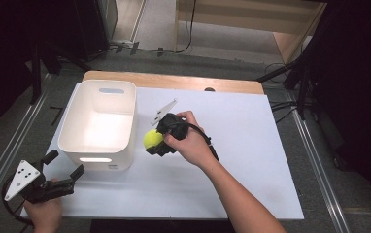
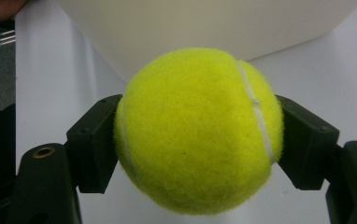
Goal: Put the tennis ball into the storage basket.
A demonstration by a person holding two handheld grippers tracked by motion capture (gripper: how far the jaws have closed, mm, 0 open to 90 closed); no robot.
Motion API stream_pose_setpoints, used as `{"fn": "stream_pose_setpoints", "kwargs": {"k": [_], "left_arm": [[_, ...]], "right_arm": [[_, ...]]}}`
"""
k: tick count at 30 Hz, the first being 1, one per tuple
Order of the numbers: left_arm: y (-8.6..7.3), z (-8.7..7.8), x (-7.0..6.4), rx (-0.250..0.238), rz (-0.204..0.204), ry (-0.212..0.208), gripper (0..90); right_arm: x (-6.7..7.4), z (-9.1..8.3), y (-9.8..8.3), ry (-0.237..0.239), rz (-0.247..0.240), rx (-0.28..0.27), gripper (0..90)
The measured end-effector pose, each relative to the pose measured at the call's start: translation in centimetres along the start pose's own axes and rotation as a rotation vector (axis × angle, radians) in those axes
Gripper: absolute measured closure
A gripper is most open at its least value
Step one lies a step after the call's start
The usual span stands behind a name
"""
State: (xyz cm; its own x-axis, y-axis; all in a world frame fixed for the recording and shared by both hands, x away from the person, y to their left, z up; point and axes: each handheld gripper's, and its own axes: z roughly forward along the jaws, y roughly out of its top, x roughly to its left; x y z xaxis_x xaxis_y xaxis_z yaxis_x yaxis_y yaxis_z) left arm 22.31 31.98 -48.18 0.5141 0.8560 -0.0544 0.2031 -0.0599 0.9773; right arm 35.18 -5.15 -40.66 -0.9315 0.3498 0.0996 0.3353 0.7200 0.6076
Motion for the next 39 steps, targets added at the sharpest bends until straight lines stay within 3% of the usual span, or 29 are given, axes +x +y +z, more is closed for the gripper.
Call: {"fn": "stream_pose_setpoints", "kwargs": {"k": [5, 6, 8, 16, 18, 24, 25, 27, 39], "left_arm": [[0.0, 0.0, 0.0, 0.000, 0.000, 0.000, 0.0], [0.0, 0.0, 0.0, 0.000, -0.001, 0.000, 0.0], [0.0, 0.0, 0.0, 0.001, 0.001, 0.000, 0.0], [0.0, 0.0, 0.0, 0.002, 0.001, -0.001, 0.0], [0.0, 0.0, 0.0, 0.001, 0.000, -0.001, 0.0], [0.0, 0.0, 0.0, 0.000, -0.001, -0.001, 0.0], [0.0, 0.0, 0.0, 0.000, -0.001, -0.001, 0.0], [0.0, 0.0, 0.0, -0.001, -0.001, -0.001, 0.0], [0.0, 0.0, 0.0, 0.000, -0.002, -0.002, 0.0]], "right_arm": [[0.0, -0.3, 0.6, 0.006, -0.027, -0.017, 22.9], [0.1, -0.4, 0.7, 0.005, -0.003, -0.006, 22.9], [0.0, -0.5, 1.0, 0.003, -0.036, -0.017, 23.0], [0.2, -0.9, 1.9, 0.008, -0.048, -0.017, 23.0], [0.4, -1.1, 2.2, 0.001, -0.028, -0.006, 23.0], [0.5, -1.4, 2.9, 0.010, -0.039, -0.013, 23.0], [0.3, -1.4, 3.0, 0.013, -0.060, -0.024, 22.9], [0.5, -1.6, 3.2, 0.010, -0.038, -0.013, 23.0], [0.6, -2.4, 4.6, 0.018, -0.063, -0.029, 23.0]]}}
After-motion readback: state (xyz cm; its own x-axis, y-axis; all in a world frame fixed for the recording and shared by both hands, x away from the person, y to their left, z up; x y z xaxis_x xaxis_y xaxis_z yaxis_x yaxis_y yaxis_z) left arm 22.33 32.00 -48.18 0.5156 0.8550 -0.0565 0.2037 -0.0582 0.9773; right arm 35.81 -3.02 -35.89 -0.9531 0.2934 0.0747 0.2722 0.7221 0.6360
